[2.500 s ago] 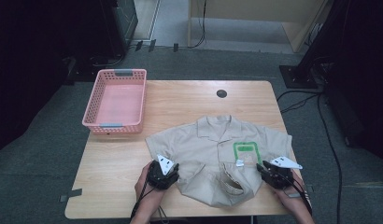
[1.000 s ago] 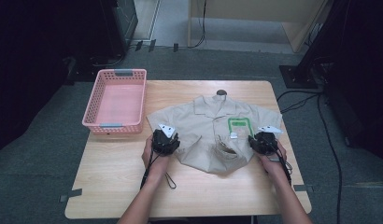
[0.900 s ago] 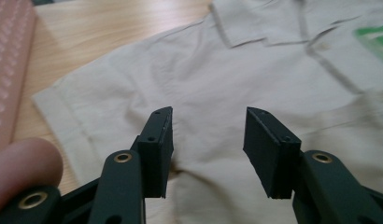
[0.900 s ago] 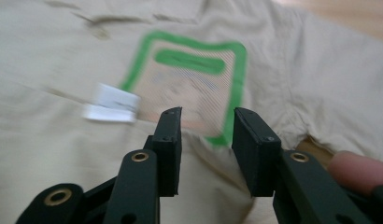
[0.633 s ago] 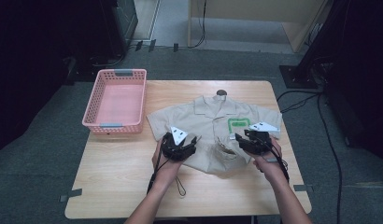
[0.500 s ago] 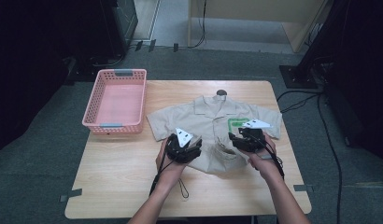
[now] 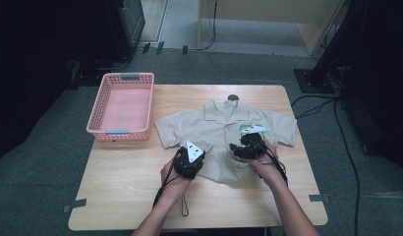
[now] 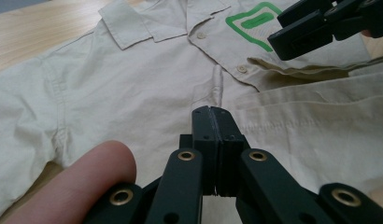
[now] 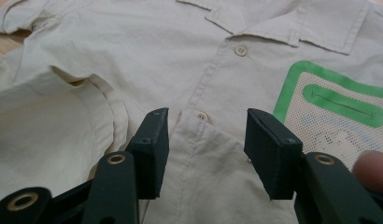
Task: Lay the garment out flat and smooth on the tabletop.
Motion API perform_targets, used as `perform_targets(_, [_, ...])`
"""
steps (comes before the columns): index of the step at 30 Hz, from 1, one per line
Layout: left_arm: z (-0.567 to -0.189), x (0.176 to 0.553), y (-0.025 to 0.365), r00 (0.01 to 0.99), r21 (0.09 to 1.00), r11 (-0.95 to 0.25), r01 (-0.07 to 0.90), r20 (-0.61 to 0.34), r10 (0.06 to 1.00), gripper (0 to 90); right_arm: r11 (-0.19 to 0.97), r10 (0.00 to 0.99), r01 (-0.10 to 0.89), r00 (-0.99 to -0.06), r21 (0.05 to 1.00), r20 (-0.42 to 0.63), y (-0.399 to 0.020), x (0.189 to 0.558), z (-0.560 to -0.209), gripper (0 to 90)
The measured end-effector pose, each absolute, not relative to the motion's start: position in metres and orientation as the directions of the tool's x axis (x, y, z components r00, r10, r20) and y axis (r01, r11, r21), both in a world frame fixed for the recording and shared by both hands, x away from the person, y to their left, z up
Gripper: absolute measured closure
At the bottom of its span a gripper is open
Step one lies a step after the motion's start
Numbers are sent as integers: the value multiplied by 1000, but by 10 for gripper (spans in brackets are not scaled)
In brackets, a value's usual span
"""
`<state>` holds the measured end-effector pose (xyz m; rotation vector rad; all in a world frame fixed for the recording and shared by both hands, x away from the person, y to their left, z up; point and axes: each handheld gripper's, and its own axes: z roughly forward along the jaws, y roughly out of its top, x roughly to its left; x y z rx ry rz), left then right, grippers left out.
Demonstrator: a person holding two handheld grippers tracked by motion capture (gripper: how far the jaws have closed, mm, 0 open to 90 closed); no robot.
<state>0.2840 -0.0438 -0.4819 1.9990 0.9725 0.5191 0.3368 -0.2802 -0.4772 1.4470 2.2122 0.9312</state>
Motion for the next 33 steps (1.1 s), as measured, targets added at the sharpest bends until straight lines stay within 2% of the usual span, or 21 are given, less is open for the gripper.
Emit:
perform_targets(8, [-488, 271, -24, 634, 835, -337, 436, -19, 773, 900, 283, 898, 690, -435, 666, 68, -276, 339, -482, 506])
perform_targets(20, [-509, 268, -1, 598, 806, -329, 491, -38, 800, 900, 355, 902, 700, -432, 619, -29, -263, 344, -510, 512])
perform_targets(24, [-508, 268, 5, 592, 811, -320, 490, -40, 805, 900, 298, 918, 699, -396, 651, 5, -263, 347, -514, 544])
perform_targets(33, [-505, 261, 22, 609, 828, -307, 470, -52, 792, 897, 226, 942, 699, -335, 679, 32, -266, 361, -518, 550])
